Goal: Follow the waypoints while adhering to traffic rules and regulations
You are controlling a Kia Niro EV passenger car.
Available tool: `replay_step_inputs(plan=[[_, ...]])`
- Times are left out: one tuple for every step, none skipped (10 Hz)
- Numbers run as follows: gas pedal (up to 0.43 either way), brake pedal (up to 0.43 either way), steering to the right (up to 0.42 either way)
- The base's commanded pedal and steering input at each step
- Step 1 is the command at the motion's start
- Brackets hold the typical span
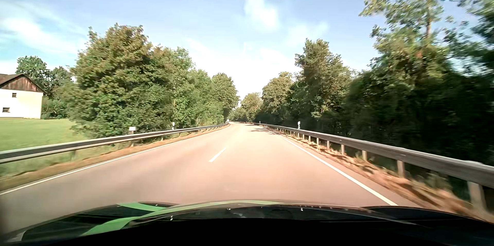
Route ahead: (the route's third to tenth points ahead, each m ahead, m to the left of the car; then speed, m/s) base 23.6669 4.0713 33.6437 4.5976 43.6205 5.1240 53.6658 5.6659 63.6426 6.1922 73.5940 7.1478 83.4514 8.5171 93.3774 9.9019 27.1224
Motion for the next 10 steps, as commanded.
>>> replay_step_inputs(plan=[[0.299, 0.0, -0.011], [0.287, 0.0, -0.011], [0.26, 0.0, -0.011], [0.26, 0.0, -0.011], [0.248, 0.0, -0.011], [0.248, 0.0, -0.01], [0.26, 0.0, -0.01], [0.26, 0.0, -0.01], [0.268, 0.0, -0.01], [0.28, 0.0, -0.01]])
